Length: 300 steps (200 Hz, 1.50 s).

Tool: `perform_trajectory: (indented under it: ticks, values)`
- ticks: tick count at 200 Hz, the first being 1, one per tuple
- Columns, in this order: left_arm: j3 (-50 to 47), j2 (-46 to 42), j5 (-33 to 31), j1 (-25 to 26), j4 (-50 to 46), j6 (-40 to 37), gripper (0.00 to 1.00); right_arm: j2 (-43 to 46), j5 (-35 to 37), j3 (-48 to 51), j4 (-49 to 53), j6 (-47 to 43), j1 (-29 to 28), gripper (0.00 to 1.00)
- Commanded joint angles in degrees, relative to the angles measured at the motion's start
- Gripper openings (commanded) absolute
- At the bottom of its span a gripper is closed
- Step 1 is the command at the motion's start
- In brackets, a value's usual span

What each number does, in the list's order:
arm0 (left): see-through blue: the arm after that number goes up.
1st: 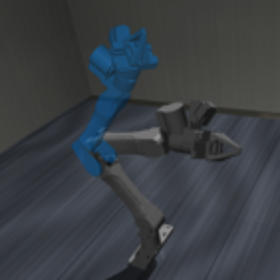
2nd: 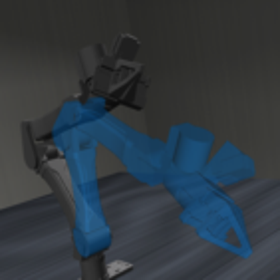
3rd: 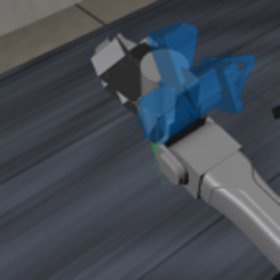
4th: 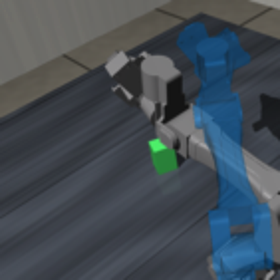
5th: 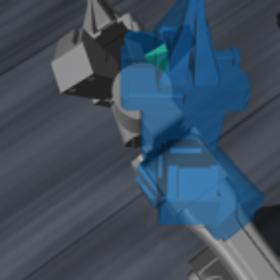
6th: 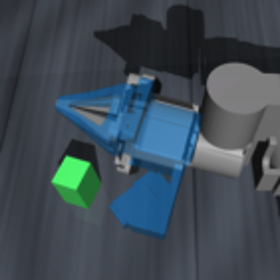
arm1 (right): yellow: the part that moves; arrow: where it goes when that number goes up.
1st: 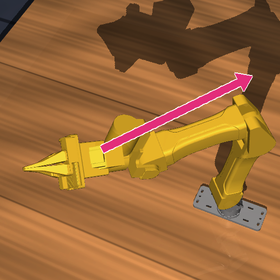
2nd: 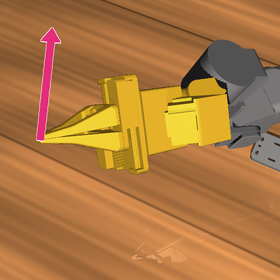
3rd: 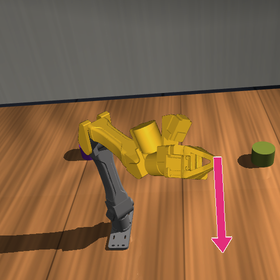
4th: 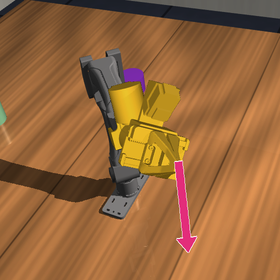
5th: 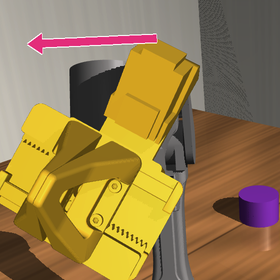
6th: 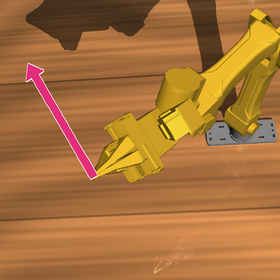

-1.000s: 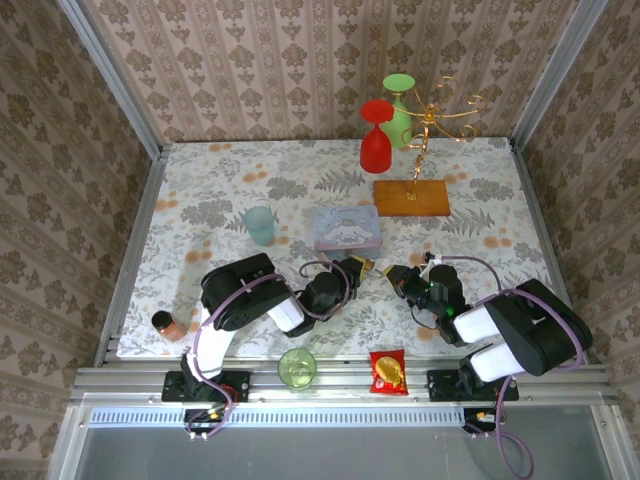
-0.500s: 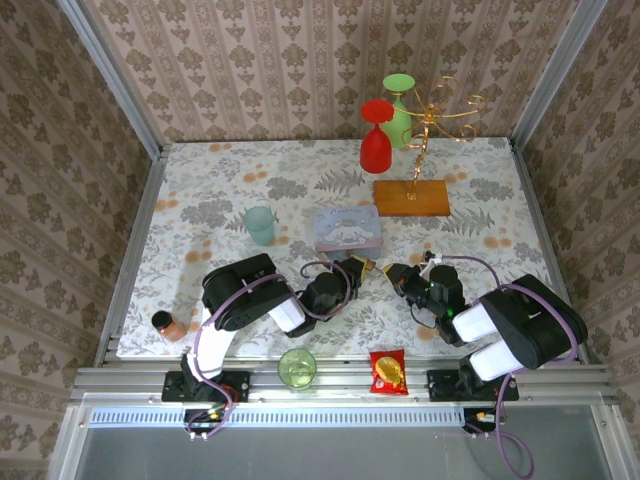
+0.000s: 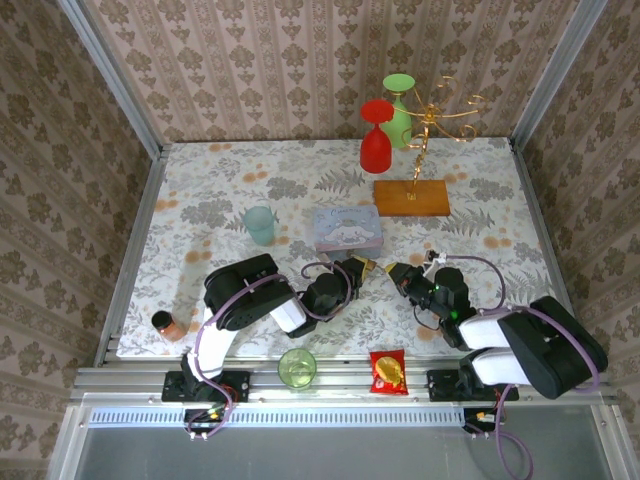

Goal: Unlock a padlock with a key

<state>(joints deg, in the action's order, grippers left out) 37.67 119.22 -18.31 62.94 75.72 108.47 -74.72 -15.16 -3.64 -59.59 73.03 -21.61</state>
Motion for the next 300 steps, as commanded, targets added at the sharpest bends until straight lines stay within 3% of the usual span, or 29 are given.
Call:
perform_trajectory:
  ticks: [1, 63, 193, 258, 300]
  values:
    - [0.74, 1.37, 0.32, 0.27, -0.58, 1.27, 0.0, 1.6, 1.23, -1.05, 5.01, -2.49, -0.1, 0.0]
    - [1.09, 1.37, 0.68, 0.32, -0.58, 1.18, 0.0, -3.13, 0.93, -0.49, -2.15, -1.18, -0.12, 0.0]
    - [1.72, 1.39, 0.99, 0.76, -0.56, 1.15, 0.0, -3.1, 0.04, -2.63, -0.05, -1.82, -0.07, 0.0]
    - [1.78, 1.28, 1.06, 0.88, -0.49, 1.58, 0.0, -10.71, -0.06, -1.17, -9.54, 0.19, 0.16, 0.0]
    - [2.56, 2.16, 1.92, 1.13, -0.5, 2.43, 0.0, -7.33, 0.31, -2.26, -3.65, -1.98, 0.16, 0.0]
